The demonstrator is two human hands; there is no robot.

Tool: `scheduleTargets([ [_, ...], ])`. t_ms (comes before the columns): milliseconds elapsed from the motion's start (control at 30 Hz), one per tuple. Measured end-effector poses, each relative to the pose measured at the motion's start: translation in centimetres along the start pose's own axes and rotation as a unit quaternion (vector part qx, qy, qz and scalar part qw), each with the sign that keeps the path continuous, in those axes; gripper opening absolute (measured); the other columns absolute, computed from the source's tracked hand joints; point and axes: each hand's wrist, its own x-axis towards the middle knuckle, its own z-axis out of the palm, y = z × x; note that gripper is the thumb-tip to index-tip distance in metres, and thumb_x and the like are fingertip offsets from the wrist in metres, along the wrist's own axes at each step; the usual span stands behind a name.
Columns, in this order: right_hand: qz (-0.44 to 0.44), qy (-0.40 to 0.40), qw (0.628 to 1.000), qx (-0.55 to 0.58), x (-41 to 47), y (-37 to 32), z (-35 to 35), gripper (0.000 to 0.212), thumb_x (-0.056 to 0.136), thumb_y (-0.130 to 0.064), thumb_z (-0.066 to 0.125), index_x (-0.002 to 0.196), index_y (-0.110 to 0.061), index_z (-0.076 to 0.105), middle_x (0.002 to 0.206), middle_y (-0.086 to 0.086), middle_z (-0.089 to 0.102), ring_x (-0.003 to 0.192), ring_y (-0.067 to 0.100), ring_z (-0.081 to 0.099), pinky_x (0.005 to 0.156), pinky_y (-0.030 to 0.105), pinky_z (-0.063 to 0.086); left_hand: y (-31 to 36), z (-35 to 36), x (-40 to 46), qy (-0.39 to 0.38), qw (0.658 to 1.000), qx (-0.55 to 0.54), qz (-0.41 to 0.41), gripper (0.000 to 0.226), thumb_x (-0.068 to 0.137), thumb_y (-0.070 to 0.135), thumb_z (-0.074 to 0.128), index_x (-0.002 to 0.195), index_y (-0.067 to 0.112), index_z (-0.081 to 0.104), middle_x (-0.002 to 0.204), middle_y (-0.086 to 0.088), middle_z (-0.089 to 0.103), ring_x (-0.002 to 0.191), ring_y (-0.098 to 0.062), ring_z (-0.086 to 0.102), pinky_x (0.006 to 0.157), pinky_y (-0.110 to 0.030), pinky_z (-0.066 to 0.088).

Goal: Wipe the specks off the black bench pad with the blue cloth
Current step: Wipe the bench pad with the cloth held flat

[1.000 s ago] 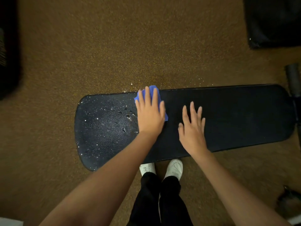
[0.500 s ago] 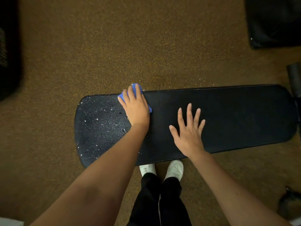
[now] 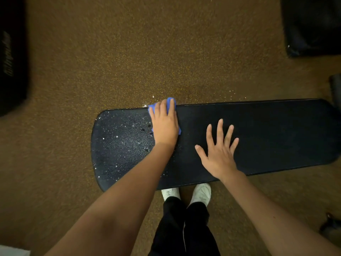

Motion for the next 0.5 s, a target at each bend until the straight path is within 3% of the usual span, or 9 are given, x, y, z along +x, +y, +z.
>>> scheduleTargets([
  [100, 0.006, -0.008, 1.000, -0.009, 0.1, 0.0, -0.1, 0.075, 0.093, -0.057, 0.025, 0.148, -0.020, -0.011, 0.148, 0.008, -0.037, 0.134, 0.038, -0.033, 0.109, 0.058, -0.010, 2.7, 0.5, -0.1, -0.006, 0.995, -0.013, 0.097, 0.045, 0.083, 0.015, 0.049, 0.126, 0.003, 0.052, 0.119, -0.021, 0.056, 0.110, -0.038, 0.052, 0.096, -0.056, 0.038],
  [200, 0.003, -0.015, 1.000, -0.006, 0.0, 0.1, -0.4, 0.075, 0.093, -0.056, 0.026, 0.148, -0.021, -0.011, 0.148, 0.007, -0.037, 0.134, 0.036, -0.033, 0.110, 0.057, -0.010, 2.0, 0.7, -0.6, -0.003, 0.993, -0.015, 0.121, 0.046, 0.084, 0.016, 0.047, 0.128, 0.004, 0.051, 0.122, -0.022, 0.055, 0.113, -0.038, 0.051, 0.097, -0.056, 0.039],
  [267, -0.002, -0.017, 1.000, -0.006, -0.1, 0.2, -0.4, 0.075, 0.093, -0.057, 0.025, 0.148, -0.021, -0.012, 0.147, 0.007, -0.038, 0.133, 0.036, -0.034, 0.110, 0.057, -0.010, -0.3, 0.3, -1.2, 0.012, 0.996, -0.001, 0.084, 0.051, 0.079, 0.014, 0.050, 0.129, 0.003, 0.050, 0.121, -0.024, 0.055, 0.114, -0.039, 0.050, 0.096, -0.058, 0.039],
  [367, -0.002, -0.016, 1.000, -0.009, -0.1, 0.1, -0.3, 0.076, 0.092, -0.059, 0.023, 0.148, -0.021, -0.014, 0.147, 0.008, -0.039, 0.133, 0.037, -0.035, 0.109, 0.058, -0.011, -2.9, -0.4, -1.3, 0.022, 1.000, 0.004, 0.019, 0.047, 0.087, 0.019, 0.037, 0.129, 0.006, 0.050, 0.121, -0.021, 0.056, 0.115, -0.039, 0.051, 0.097, -0.061, 0.036],
  [500, 0.002, -0.011, 1.000, -0.010, 0.0, 0.0, -0.1, 0.077, 0.092, -0.059, 0.023, 0.147, -0.021, -0.015, 0.146, 0.008, -0.040, 0.132, 0.038, -0.035, 0.109, 0.058, -0.011, -1.6, -0.2, -0.4, 0.021, 0.999, -0.006, -0.032, 0.043, 0.091, 0.027, 0.038, 0.126, 0.009, 0.055, 0.116, -0.019, 0.058, 0.113, -0.037, 0.052, 0.099, -0.059, 0.035],
])
